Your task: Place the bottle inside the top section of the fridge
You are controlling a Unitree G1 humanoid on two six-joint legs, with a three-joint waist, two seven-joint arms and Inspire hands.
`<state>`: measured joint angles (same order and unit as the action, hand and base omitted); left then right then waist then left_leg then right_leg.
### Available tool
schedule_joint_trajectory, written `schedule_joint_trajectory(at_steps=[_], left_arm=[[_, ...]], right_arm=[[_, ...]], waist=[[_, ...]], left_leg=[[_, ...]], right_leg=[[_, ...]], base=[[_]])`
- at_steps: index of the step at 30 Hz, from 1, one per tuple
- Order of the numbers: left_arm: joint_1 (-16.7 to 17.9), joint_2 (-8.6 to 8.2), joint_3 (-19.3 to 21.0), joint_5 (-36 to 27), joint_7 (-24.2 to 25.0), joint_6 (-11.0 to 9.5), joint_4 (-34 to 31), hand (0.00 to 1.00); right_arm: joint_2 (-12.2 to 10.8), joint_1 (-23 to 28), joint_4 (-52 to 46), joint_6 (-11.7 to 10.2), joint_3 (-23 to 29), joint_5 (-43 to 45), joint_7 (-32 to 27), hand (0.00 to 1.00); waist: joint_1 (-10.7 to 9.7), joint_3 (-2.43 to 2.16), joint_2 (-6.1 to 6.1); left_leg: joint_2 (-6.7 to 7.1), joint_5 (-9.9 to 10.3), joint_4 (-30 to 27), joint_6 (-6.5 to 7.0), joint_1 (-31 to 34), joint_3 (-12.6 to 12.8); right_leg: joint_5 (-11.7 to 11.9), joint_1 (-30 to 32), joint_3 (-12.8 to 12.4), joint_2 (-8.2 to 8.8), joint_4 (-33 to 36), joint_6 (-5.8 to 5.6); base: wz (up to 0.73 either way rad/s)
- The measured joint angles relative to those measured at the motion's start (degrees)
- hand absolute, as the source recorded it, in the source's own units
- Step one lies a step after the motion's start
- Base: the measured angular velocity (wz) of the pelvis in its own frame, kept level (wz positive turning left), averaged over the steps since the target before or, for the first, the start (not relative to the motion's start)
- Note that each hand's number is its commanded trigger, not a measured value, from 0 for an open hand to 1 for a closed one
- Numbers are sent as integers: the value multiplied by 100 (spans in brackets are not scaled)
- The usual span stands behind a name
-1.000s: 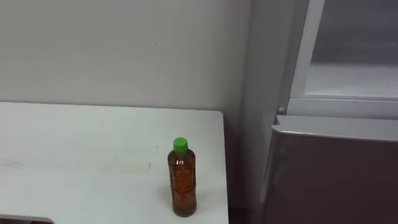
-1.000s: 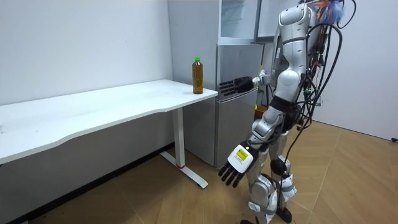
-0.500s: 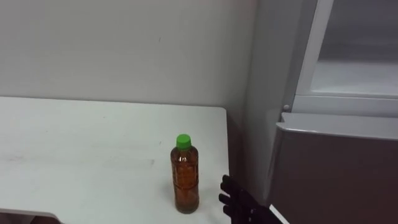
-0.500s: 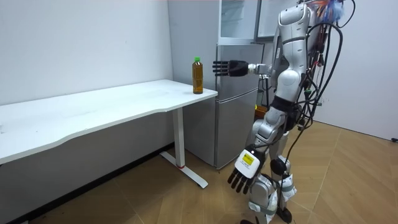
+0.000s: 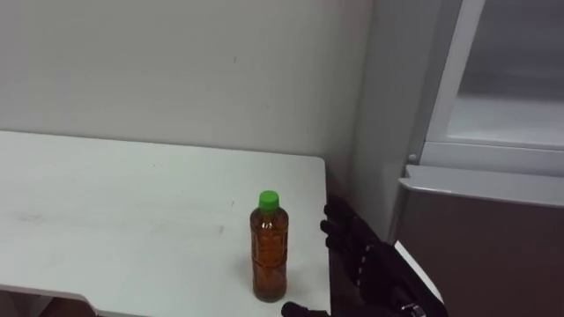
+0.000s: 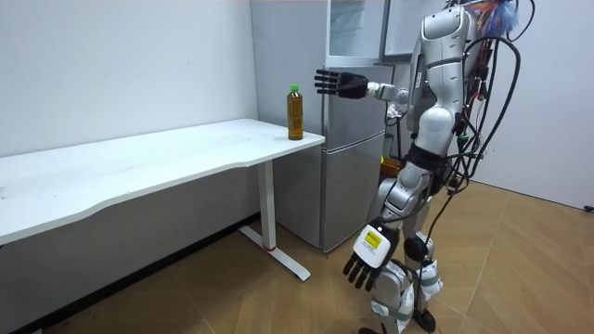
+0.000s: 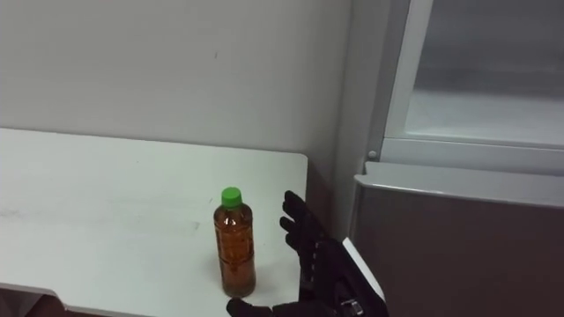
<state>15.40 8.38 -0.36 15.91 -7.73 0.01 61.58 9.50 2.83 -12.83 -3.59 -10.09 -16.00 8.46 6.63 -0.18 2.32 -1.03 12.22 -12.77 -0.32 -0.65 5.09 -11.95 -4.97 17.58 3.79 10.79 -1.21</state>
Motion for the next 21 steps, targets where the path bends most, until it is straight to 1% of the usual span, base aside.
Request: schedule_joint_trajectory(at_steps=[5, 8, 11, 15, 17, 19, 21], left_arm=[[0, 7, -4, 1, 0, -1, 7, 0], [-34, 31, -10, 1, 48, 0, 6, 0], [-67, 73, -9, 2, 120, 0, 2, 0], [-69, 107, -4, 22, 218, 1, 13, 0], [-63, 109, -7, 59, 225, 2, 2, 0], [-67, 130, -10, 110, 225, 3, -3, 0], [-57, 135, -12, 192, 224, 3, -12, 0]], right_arm=[[43, -177, 1, -27, -19, -186, -159, 0], [60, -352, 4, -30, -33, -214, -262, 0], [156, -502, 6, -38, -53, -207, -382, 0], [200, -640, 178, -78, -43, -209, -560, 0], [201, -643, 283, -80, -46, -209, -667, 0], [198, -644, 411, -81, -53, -209, -819, 0], [188, -691, 558, -89, -52, -219, -921, 0]], waist=[[18, 3, 2], [23, 14, -10], [31, 27, 3], [103, 67, 59], [159, 71, 91], [163, 68, 142], [180, 68, 152]], left_leg=[[2, -1, -10, -2, 4, -59], [1, -2, -23, -2, 10, -72], [2, -1, -33, -2, 20, -106], [3, -1, -61, -2, 30, -123], [3, -1, -53, -2, 55, -129], [15, -5, -81, -2, 124, -202], [15, -7, -91, -3, 152, -211]], right_leg=[[5, -28, 67, 1, 1, -2], [5, -34, 106, 8, 7, -1], [7, -52, 135, 9, 8, 1], [7, -63, 153, 8, 13, 2], [8, -52, 160, 9, 15, 3], [8, -26, 228, 16, 16, 3], [9, -2, 249, 19, 31, 4]], base=[[6], [1], [5], [1], [3], [13], [7]])
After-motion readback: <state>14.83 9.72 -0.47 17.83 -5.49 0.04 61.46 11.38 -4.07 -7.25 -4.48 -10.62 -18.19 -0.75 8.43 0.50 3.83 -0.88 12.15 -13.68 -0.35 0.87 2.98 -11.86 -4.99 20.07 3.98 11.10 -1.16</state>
